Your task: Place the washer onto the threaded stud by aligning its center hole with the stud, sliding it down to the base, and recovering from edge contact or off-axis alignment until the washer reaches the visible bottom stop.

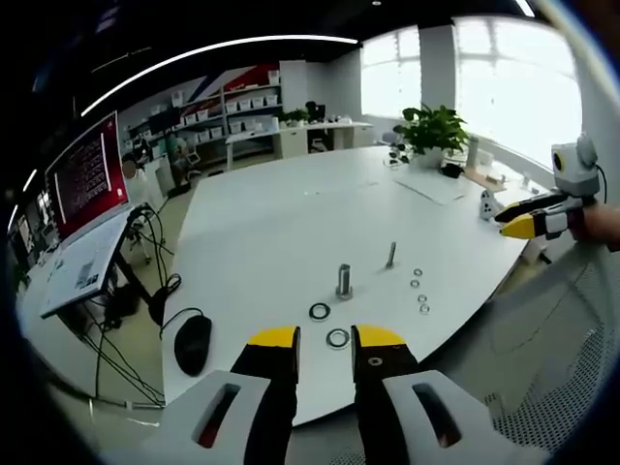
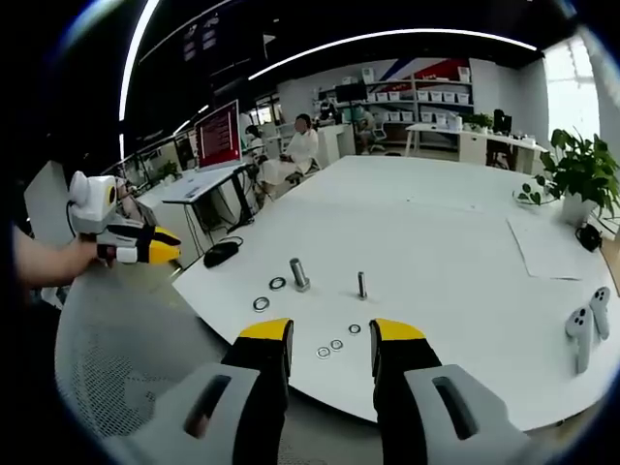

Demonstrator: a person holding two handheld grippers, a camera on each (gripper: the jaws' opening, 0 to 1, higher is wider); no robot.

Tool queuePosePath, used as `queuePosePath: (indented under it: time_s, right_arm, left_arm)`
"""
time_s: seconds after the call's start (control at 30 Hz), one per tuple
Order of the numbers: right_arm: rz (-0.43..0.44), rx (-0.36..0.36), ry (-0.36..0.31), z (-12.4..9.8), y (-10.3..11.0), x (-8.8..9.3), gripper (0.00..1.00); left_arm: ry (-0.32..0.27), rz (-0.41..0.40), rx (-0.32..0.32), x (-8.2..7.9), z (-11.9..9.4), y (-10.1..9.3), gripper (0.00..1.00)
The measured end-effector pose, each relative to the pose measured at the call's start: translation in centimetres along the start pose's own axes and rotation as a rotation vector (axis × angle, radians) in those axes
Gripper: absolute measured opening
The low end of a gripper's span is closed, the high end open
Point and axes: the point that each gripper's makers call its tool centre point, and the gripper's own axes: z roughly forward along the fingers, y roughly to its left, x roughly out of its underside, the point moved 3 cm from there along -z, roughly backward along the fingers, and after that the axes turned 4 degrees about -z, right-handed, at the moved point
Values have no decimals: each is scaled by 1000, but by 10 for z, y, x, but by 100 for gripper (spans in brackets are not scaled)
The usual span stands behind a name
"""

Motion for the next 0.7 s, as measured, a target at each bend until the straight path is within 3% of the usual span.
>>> queuePosePath:
  time_s: [0.5,0.7]
  right_arm:
    - [14,8,0,-1,-3,0,34]
    - [25,12,5,-1,-5,1,34]
  left_arm:
    - [-13,-7,-9,-3,-1,2,19]
    - [10,1,3,0,1,-1,19]
